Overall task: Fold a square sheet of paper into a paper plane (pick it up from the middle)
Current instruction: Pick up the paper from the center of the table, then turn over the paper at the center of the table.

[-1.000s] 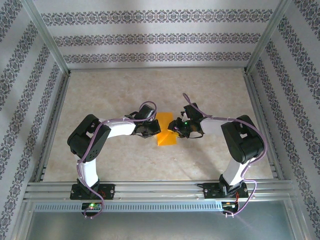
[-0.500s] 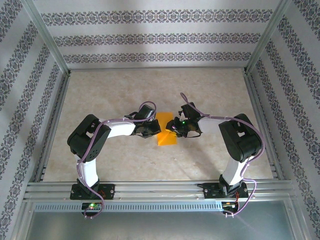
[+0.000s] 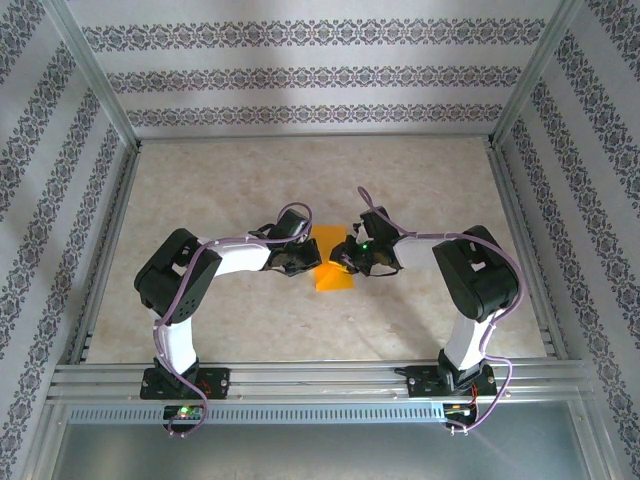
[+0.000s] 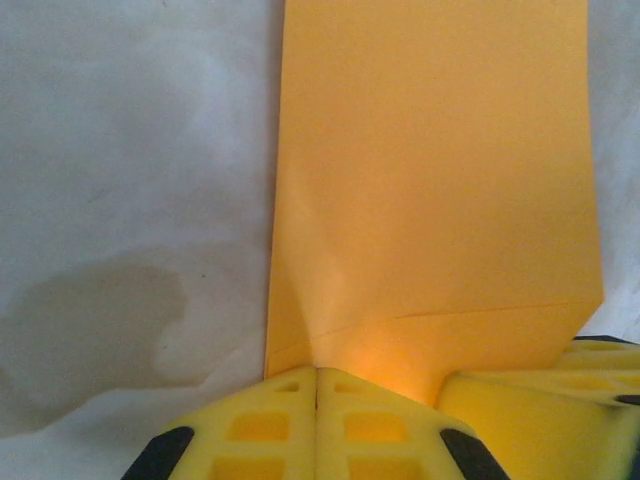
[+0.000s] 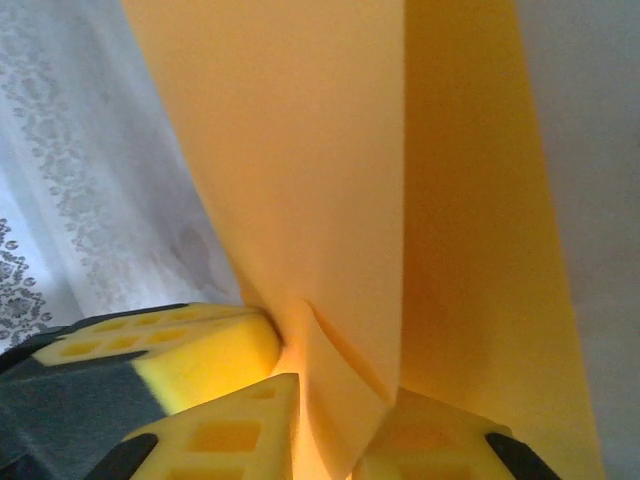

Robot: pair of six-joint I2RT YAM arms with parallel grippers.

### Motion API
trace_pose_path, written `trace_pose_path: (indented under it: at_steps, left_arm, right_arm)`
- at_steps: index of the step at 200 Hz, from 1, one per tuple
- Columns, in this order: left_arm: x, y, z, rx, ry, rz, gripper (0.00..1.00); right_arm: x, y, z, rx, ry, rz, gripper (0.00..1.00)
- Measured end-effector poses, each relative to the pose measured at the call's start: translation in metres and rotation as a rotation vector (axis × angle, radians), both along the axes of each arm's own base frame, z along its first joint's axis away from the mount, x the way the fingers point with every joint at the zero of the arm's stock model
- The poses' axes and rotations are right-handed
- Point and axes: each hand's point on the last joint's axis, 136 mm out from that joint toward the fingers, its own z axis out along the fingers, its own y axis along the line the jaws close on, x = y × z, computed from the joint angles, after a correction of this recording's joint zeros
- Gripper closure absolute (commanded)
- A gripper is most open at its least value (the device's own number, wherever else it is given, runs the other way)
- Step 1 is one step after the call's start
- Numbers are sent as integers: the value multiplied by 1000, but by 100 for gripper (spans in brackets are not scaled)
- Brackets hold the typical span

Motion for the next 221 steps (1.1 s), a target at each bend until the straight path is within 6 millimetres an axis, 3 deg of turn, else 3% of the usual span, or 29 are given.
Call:
trace_pose_path:
  at_steps: [30,51,66,90,114,137,165,221]
  left_arm:
    - [0,0,0,-2,2,2,93]
    - [2,4,2,-2,2,11,85]
    - [6,17,7,-2,-2,39,77]
    - [14,51,35,-35,-49,108,61]
    - [20,71,79,-147,-145,136,34]
    - [18,65,112,-268,-222,85,18]
    - [14,49,131,-406,-259,30,8]
    - [22,22,152,-648,-300,-10,9]
  right_arm:
    - [0,0,-1,0,-1,0,92]
    - [1,1,1,4,-12,2,95]
    - [3,1,5,10,-29,3,96]
    - [12,-1,25,44,-100,4,97]
    - [28,-5,59,113,-208,6,98]
    - [43,-8,90,193,-286,21,97]
    - [53,-8,118,276,-344,50,97]
    - [51,5,156,413,-384,114,96]
